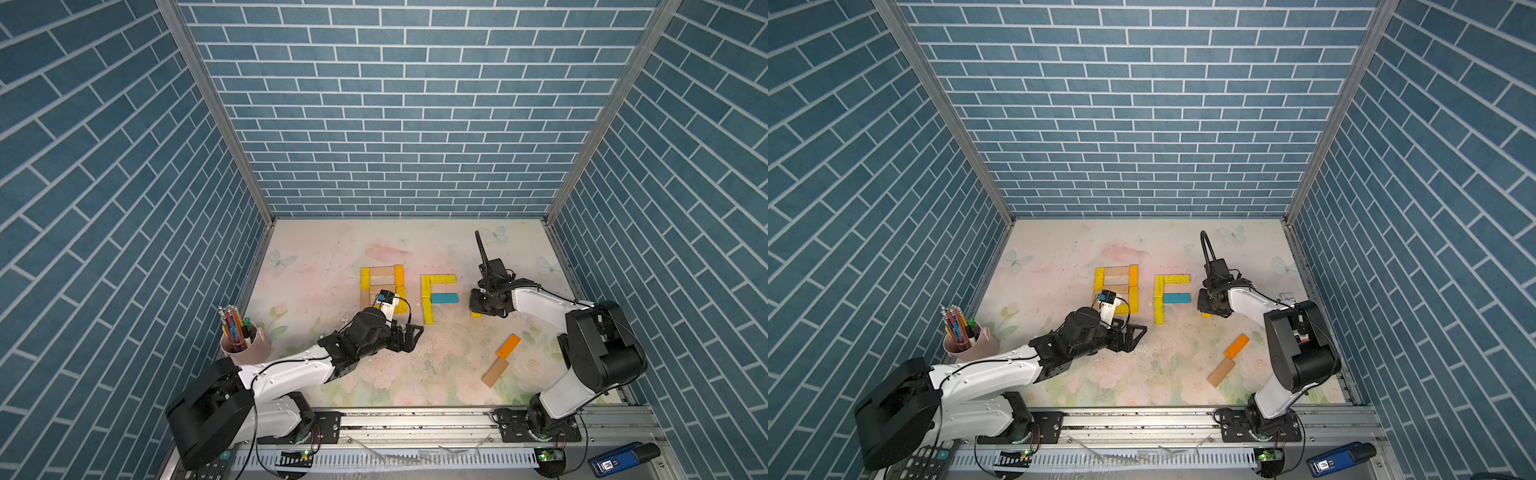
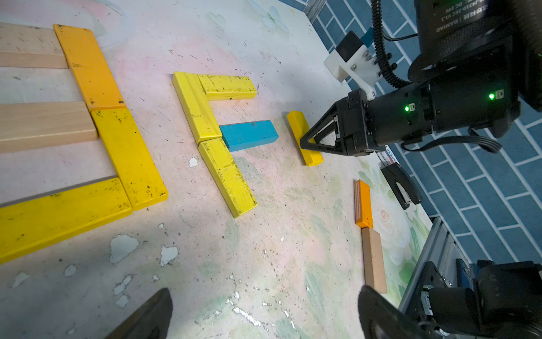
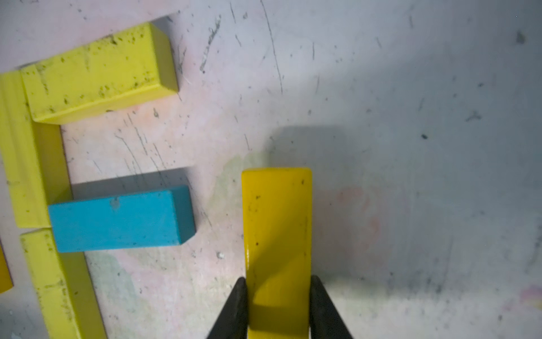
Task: Assemble the number 8 with building blocks
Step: Pick up the building block from the center of the board, then assemble the building block at the center of the board.
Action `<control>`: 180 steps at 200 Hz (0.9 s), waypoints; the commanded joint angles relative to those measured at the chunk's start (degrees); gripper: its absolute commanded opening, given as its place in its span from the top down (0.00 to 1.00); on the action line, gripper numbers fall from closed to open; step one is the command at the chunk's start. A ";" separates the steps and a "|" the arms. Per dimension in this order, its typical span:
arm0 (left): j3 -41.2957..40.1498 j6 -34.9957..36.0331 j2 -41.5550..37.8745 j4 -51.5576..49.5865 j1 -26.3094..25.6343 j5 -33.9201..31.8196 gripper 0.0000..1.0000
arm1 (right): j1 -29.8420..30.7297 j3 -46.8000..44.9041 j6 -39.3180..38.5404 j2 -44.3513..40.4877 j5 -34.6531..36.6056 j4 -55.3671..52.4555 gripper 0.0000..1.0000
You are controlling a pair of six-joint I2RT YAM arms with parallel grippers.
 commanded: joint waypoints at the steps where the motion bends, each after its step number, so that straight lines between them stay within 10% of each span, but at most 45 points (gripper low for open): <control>1: 1.39 -0.43 0.16 0.23 0.43 -0.50 0.00 | -0.79 2.97 -2.89 2.38 -1.30 0.02 0.75; 180: 2.18 -2.46 -1.00 0.88 0.43 2.70 0.00 | -1.42 16.23 -11.12 12.50 -5.15 -4.21 0.72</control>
